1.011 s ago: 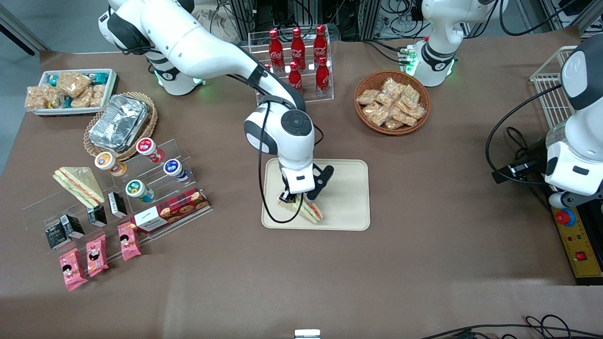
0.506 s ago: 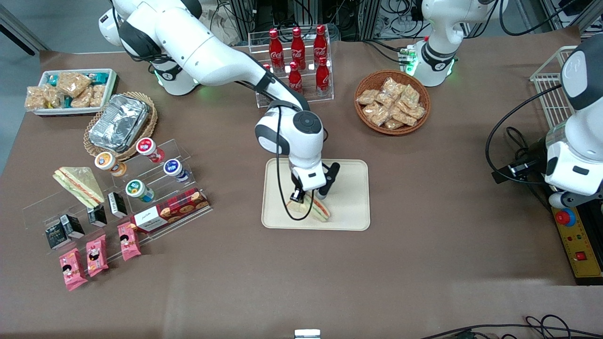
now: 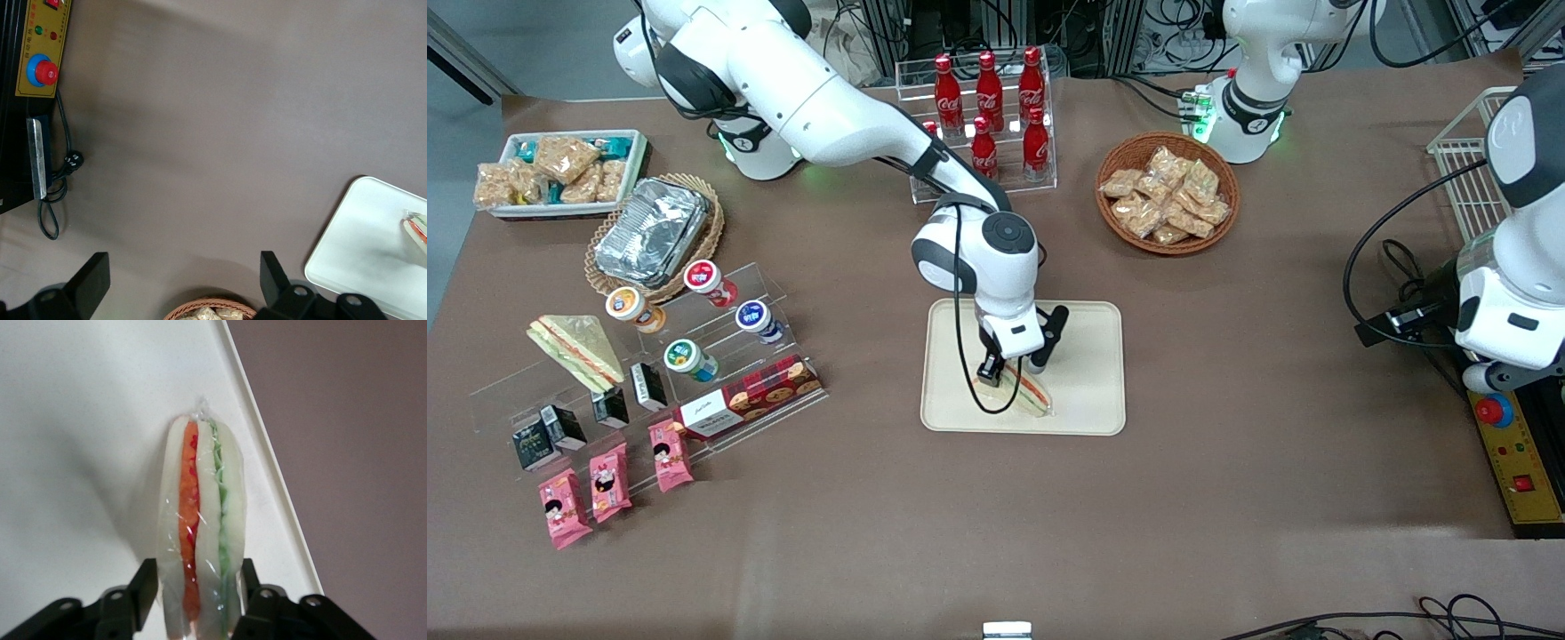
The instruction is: Place sandwich on tray
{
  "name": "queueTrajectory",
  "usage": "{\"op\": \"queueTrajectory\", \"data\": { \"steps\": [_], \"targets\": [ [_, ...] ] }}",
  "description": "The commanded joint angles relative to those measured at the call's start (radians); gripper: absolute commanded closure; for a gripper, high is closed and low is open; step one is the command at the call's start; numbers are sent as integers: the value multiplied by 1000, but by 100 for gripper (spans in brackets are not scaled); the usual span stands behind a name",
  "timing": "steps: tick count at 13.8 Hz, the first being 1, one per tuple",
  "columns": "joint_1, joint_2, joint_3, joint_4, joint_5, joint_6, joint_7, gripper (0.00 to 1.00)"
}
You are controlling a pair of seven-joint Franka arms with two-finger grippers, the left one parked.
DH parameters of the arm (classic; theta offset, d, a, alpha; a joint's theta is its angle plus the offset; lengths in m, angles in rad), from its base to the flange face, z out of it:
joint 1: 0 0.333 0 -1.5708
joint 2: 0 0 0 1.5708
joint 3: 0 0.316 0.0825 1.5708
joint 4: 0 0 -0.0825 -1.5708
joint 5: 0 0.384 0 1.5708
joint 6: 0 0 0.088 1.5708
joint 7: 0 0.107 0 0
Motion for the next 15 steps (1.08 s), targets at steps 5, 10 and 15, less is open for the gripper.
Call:
{"op": "queueTrajectory", "data": {
  "steps": [5,10,15],
  "targets": [
    [-72,-53,-1,-13,230,9,5,0],
    [-184,-161,1,-13,412,-100,5,0],
    [-329,-264,1,-13,520,-199,5,0]
  ]
}}
